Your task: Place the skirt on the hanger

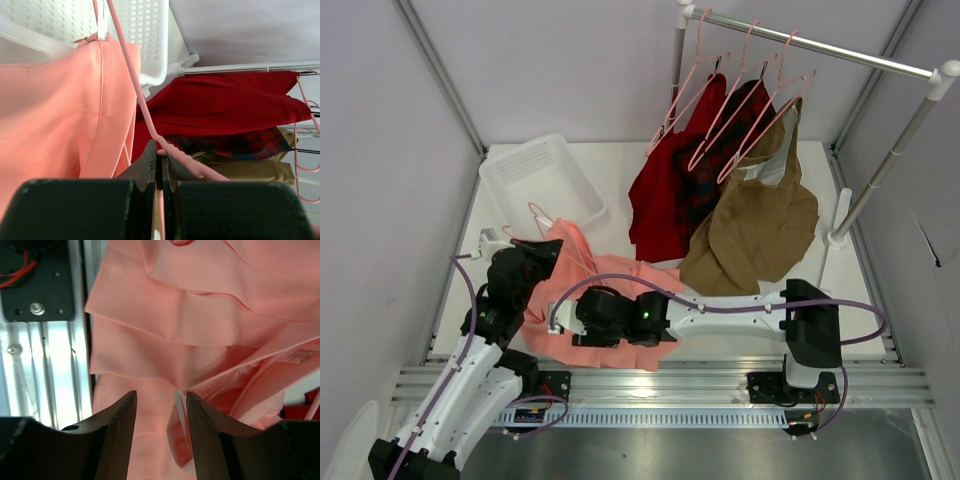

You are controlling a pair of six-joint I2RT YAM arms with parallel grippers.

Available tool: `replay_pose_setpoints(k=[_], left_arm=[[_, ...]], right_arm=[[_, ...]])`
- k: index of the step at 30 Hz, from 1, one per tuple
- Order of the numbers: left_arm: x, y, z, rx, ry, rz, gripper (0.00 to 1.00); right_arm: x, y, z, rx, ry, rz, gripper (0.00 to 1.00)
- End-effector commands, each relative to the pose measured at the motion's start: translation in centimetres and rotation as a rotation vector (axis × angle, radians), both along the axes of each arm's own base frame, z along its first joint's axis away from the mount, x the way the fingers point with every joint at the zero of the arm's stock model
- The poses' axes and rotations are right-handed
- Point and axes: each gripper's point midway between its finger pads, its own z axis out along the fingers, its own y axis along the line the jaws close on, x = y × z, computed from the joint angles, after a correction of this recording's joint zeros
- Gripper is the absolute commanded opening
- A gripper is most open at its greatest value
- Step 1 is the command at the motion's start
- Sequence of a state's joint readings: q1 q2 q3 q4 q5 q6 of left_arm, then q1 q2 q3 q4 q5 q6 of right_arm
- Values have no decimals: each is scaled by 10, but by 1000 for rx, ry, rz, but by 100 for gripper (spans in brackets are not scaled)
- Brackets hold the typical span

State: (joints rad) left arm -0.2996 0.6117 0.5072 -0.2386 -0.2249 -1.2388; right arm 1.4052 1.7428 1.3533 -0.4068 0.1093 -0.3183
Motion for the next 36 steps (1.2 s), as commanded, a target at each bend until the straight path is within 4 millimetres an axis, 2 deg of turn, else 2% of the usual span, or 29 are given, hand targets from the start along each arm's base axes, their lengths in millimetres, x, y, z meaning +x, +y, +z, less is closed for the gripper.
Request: replay_pose_setpoints(k=[1, 8, 14, 15, 16, 18, 19, 21, 23, 26, 28, 29, 31, 36], left_arm=[[1, 3, -1, -11, -14, 11, 0], [0, 2, -3, -12, -16, 4, 0], [-2, 4, -4, -10, -16, 10, 0], [-2, 4, -3, -11, -19, 10, 0], [-2, 4, -4, -13, -19, 11, 0], [-2, 3, -6, -13, -15, 10, 0], [-2, 3, -6, -13, -13, 10, 0], [-2, 3, -8, -12, -9, 8, 0], [-1, 4, -9, -9, -8, 11, 0], [-1, 4, -10, -8, -3, 12, 0], [0, 3, -10, -9, -4, 11, 0], [0, 3, -11, -9, -4, 11, 0], [1, 3, -10, -8, -6, 9, 0], [2, 3, -11, -5, -3, 10, 0]], right_arm=[[22, -2, 2, -57, -95, -44, 50], [39, -4, -19, -157, -206, -117, 46], [50, -3, -11, -140, -271, -185, 41], [52, -4, -9, -135, -279, -196, 38], [53, -4, -8, -132, -287, -204, 29], [55, -4, -7, -127, -292, -221, 20], [55, -4, -6, -125, -296, -225, 12], [57, -4, -4, -118, -302, -247, 6], [57, -5, 1, -103, -304, -260, 0], [55, -5, 15, -54, -290, -279, 0], [54, -5, 33, 11, -273, -302, 0], [53, -8, 33, 20, -268, -309, 0], [51, -7, 51, 102, -241, -338, 0], [47, -12, 62, 222, -160, -387, 2]])
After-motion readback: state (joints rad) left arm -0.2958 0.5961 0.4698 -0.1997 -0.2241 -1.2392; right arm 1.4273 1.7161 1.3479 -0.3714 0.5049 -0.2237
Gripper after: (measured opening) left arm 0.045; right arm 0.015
